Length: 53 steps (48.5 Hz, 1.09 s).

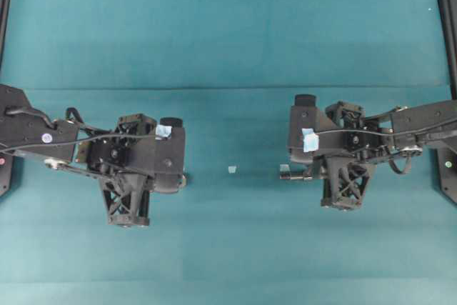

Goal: Insert the washer onto the shaft with both hands.
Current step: 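Lower left gripper over the washer and right gripper over the shaft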

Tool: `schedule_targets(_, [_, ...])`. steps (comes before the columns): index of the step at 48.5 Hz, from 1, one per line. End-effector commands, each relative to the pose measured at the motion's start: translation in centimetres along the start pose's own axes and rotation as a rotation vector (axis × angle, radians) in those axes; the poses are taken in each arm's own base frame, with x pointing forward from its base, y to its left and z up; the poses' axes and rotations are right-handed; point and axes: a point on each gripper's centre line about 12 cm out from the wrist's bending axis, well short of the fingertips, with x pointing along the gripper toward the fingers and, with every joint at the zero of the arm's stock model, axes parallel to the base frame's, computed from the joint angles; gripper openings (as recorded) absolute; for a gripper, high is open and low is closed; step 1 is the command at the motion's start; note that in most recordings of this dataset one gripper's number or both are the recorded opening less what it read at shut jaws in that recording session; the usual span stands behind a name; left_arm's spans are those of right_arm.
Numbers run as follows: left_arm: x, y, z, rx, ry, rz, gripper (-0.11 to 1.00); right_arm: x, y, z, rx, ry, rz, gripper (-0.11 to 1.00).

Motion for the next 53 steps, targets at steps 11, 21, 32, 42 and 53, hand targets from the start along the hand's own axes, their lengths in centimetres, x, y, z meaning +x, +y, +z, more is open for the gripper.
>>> schedule_targets(11, [0.3, -0.1, 0.3, -0.022, 0.006, 0.002, 0.86, 0.5, 0.4, 0.5, -0.038, 0.015, -0.001, 0.72])
schedule_targets(21, [1.3, 0.0, -0.4, -0.026, 0.041, 0.007, 0.91, 0.7, 0.5, 0.5, -0.087, 0.016, -0.007, 0.95])
schedule_targets(32, [2.3, 0.0, -0.4, -0.022, 0.059, 0.010, 0.91, 1.4, 0.7, 0.0, -0.099, 0.042, -0.007, 0.94])
schedule_targets(42, [3.2, 0.1, -0.7, -0.017, 0.074, 0.013, 0.91, 2.3, 0.6, -0.6, -0.110, 0.073, -0.014, 0.94])
schedule_targets(53, [4.2, 0.2, -0.5, -0.022, 0.069, 0.014, 0.91, 3.0, 0.5, -1.1, -0.114, 0.089, -0.018, 0.94])
